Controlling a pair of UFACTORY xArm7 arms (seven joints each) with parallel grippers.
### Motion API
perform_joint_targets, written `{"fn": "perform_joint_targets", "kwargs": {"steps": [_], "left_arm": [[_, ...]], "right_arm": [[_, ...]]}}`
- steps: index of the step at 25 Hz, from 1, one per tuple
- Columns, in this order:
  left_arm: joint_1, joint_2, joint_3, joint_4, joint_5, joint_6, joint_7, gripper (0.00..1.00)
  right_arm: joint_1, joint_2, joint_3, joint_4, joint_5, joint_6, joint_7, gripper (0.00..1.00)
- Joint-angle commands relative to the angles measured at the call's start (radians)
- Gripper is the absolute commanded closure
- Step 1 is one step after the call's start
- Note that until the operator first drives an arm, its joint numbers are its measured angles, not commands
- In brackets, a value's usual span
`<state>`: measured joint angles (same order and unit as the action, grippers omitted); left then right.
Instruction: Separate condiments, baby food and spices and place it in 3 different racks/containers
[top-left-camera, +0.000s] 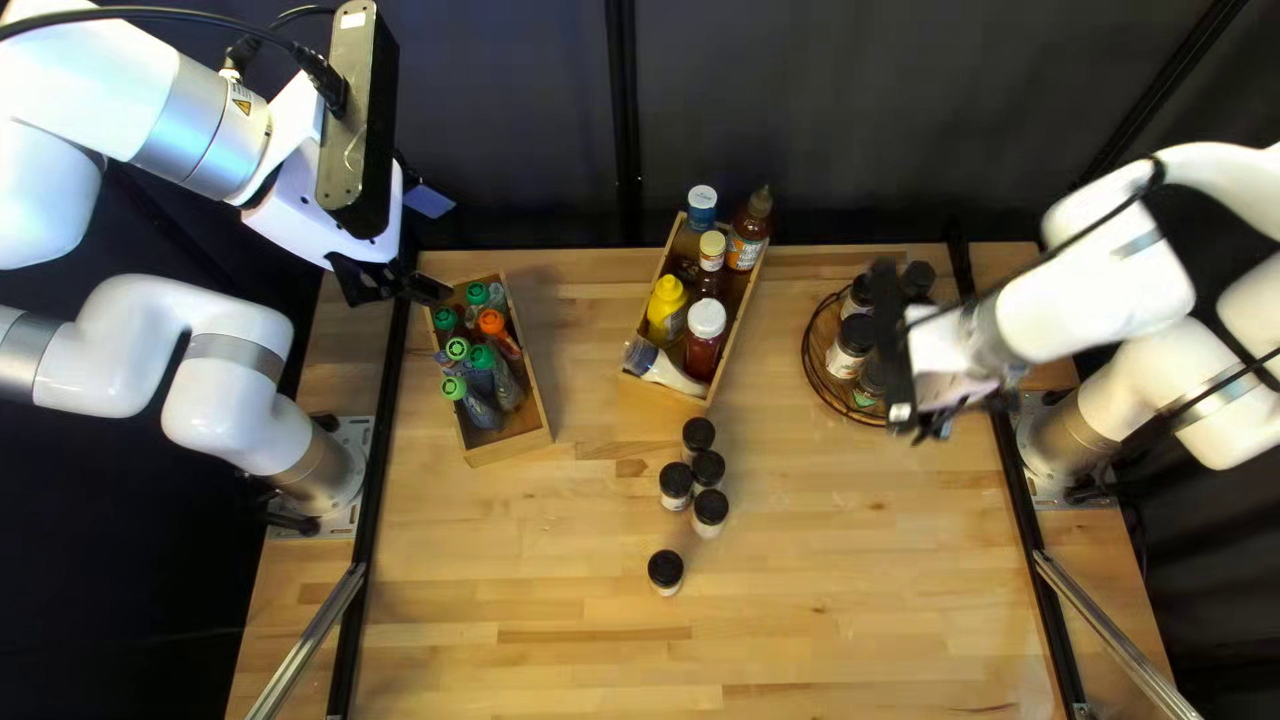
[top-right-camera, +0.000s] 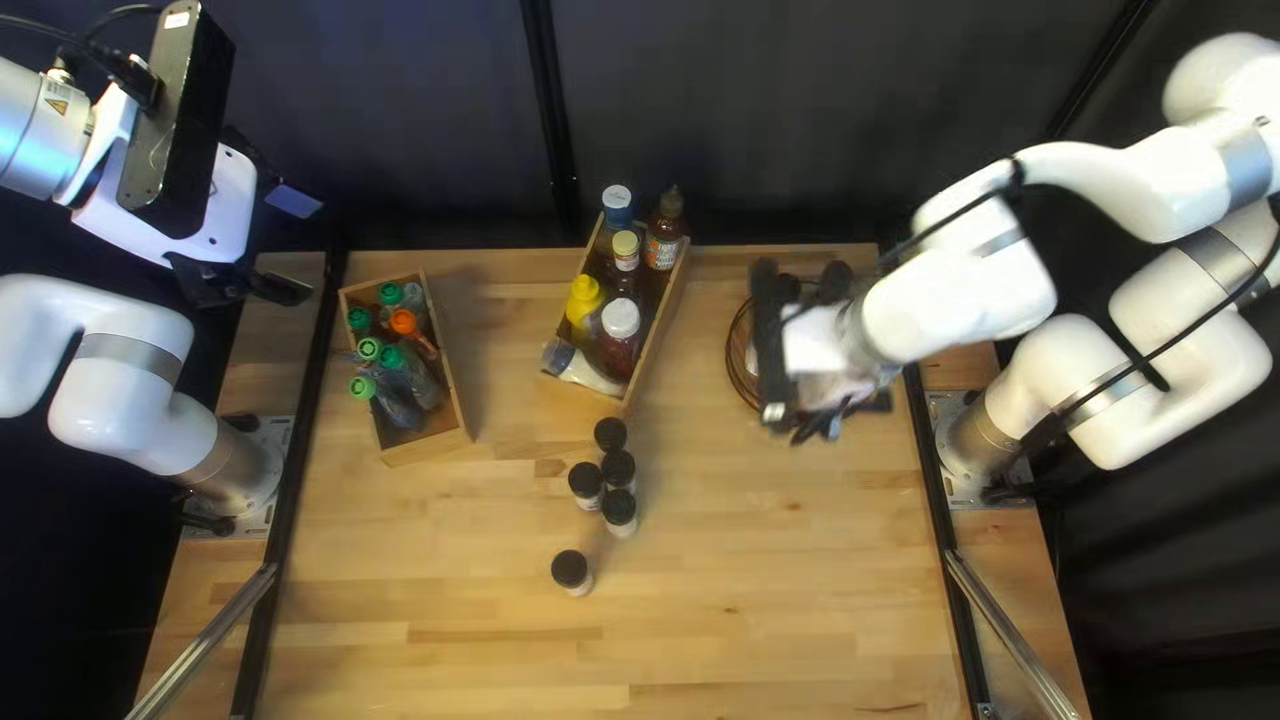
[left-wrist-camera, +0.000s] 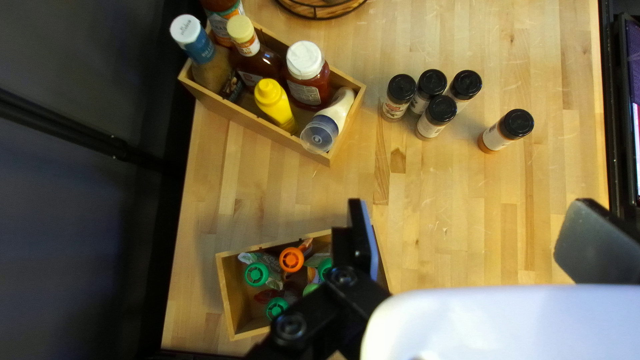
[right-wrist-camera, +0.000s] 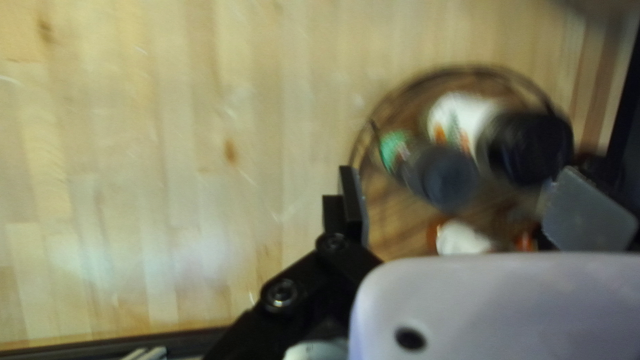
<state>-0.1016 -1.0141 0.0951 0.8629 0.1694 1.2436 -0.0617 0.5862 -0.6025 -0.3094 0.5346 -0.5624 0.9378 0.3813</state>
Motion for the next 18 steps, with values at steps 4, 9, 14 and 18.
{"fn": "perform_joint_targets", "kwargs": {"steps": [4, 9, 14, 18], "left_arm": [[0.0, 0.0, 0.0, 0.0, 0.0, 0.0, 0.0, 0.0], [0.0, 0.0, 0.0, 0.0, 0.0, 0.0, 0.0, 0.0], [0.0, 0.0, 0.0, 0.0, 0.0, 0.0, 0.0, 0.0], [0.0, 0.0, 0.0, 0.0, 0.0, 0.0, 0.0, 0.0]], "right_arm": [[0.151, 0.391, -0.034, 0.282, 0.14, -0.17, -0.228, 0.0], [0.158, 0.596, -0.038, 0.435, 0.312, -0.236, -0.436, 0.0], [0.094, 0.795, 0.005, 0.606, 0.501, -0.251, -0.644, 0.0], [0.052, 0.869, 0.03, 0.667, 0.586, -0.252, -0.737, 0.0]]}}
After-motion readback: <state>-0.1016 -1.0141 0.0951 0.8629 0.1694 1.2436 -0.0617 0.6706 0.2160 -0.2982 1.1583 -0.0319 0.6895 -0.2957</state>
